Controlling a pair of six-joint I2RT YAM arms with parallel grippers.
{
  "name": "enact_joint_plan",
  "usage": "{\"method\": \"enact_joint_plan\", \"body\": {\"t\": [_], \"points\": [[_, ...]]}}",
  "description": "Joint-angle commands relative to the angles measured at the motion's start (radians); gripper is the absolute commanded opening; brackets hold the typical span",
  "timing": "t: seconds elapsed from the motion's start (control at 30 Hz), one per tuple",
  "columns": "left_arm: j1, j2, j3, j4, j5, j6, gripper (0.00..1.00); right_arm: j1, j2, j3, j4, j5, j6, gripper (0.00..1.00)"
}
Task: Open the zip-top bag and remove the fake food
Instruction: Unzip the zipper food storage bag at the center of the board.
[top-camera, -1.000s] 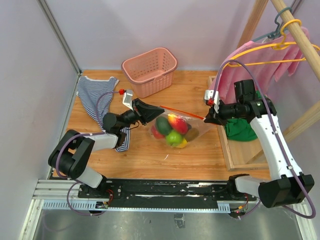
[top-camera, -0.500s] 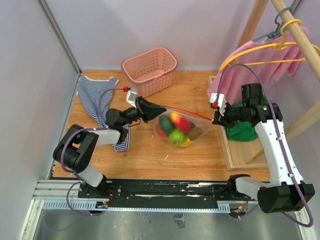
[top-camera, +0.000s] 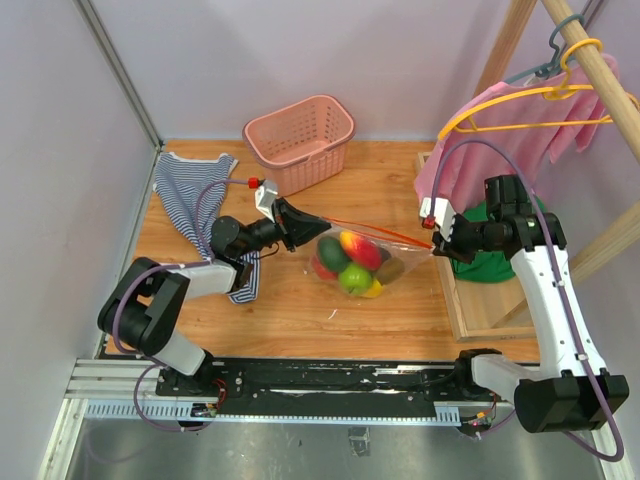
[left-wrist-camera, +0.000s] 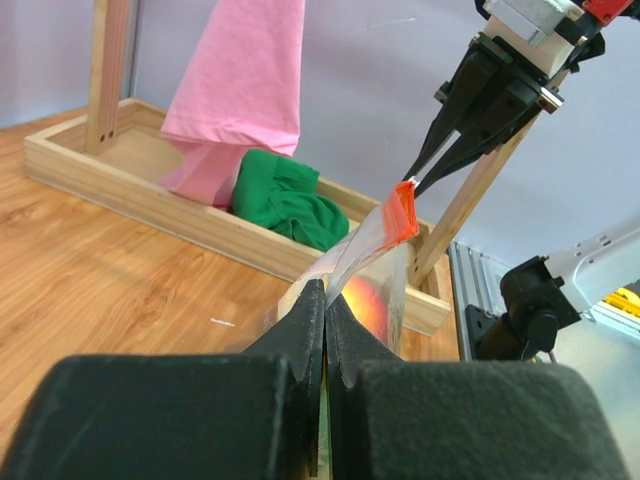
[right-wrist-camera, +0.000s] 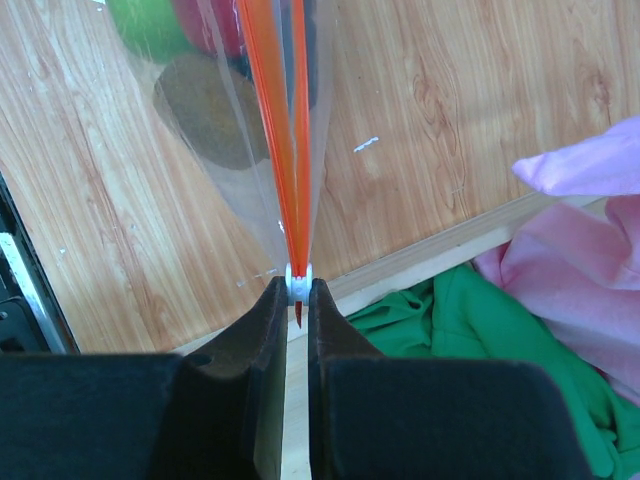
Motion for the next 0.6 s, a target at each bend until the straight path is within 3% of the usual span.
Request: {"method": "enact_joint_plan", "body": {"t": [0.0, 0.13, 0.2, 0.27, 0.37, 0.5, 0.57], "points": [[0.019, -0.033, -0.007, -0.037, 0.004, 0.063, 0.00, -0.020, -0.027, -0.015, -0.059, 0.053, -0.039, 0.02], [0.019, -0.041, -0.011, -0.077, 0.026, 0.091, 0.00, -0.020, -0.029, -0.008, -0.084, -0.024, -0.054, 0.12], [0.018, -0.049, -0.017, -0.095, 0.038, 0.105, 0.00, -0.019, -0.023, -0.008, -0.098, -0.109, -0.060, 0.27], [0.017, -0.057, -0.023, -0.113, 0.054, 0.120, 0.00, -0.014, -0.014, -0.005, -0.108, -0.213, -0.059, 0.49], [0.007, -0.066, -0.033, -0.148, 0.074, 0.148, 0.00, 0.004, 0.008, 0.036, -0.153, -0.353, -0.078, 0.71], [-0.016, -0.092, -0.057, -0.211, 0.082, 0.203, 0.00, 0.024, 0.029, 0.094, -0.121, -0.480, -0.030, 0.95], [-0.022, -0.104, -0.070, -0.232, 0.083, 0.217, 0.00, 0.034, 0.032, 0.101, -0.030, -0.520, 0.062, 0.98]]}}
